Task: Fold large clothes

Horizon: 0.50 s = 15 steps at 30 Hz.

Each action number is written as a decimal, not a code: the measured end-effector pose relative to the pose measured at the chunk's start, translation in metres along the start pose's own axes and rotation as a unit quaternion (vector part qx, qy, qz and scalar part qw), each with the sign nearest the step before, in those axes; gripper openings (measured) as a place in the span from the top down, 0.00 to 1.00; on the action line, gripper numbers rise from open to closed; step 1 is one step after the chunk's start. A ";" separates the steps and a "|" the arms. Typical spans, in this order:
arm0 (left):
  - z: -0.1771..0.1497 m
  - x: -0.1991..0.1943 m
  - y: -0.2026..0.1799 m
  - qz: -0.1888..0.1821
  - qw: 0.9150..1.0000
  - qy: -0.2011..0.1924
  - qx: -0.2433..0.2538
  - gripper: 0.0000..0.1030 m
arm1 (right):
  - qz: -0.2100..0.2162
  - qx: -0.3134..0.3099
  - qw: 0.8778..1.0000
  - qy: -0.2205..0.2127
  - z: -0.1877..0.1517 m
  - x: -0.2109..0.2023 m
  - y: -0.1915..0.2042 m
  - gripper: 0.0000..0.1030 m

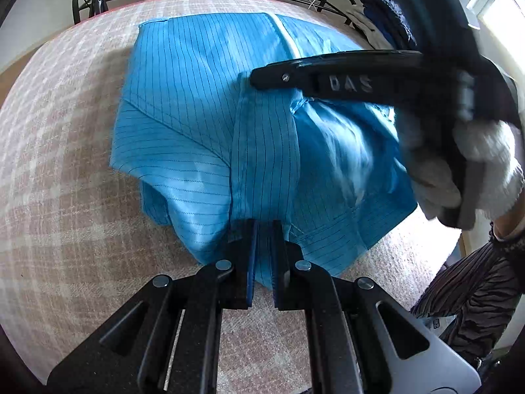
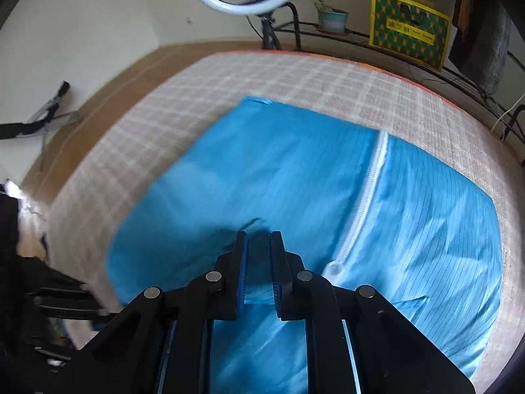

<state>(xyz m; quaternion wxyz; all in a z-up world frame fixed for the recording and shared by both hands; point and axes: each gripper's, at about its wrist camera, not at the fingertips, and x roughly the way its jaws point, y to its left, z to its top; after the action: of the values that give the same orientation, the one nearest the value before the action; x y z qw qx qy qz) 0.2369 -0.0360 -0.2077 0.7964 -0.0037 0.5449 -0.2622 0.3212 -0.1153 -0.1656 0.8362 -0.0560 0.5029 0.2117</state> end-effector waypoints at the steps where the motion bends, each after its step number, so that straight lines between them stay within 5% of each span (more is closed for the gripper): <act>1: -0.001 -0.002 0.000 -0.001 1.000 0.000 0.002 0.96 | -0.005 0.014 1.000 -0.001 0.002 -0.001 -0.008 0.89; 7: 0.001 -0.034 0.006 -0.027 0.999 -0.039 -0.017 0.96 | 0.046 0.101 0.992 -0.057 0.004 -0.065 -0.050 0.88; 10: 0.003 -0.050 0.004 -0.020 0.998 -0.060 -0.016 0.96 | 0.030 0.094 0.993 -0.072 -0.012 -0.096 -0.053 0.60; 13: 0.003 -0.051 -0.005 -0.005 0.998 -0.063 -0.005 0.95 | 0.015 0.090 0.994 -0.056 -0.038 -0.108 -0.055 0.58; 15: 0.001 -0.043 -0.012 -0.001 0.999 -0.050 0.001 0.77 | 0.005 0.081 0.996 -0.042 -0.055 -0.110 -0.054 0.58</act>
<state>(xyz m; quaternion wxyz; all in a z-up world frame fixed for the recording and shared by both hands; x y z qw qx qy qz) 0.2212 -0.0287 -0.1669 0.8222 -0.0170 0.5044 -0.2632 0.2540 -0.2138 -0.1035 0.8571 0.0232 0.4832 0.1772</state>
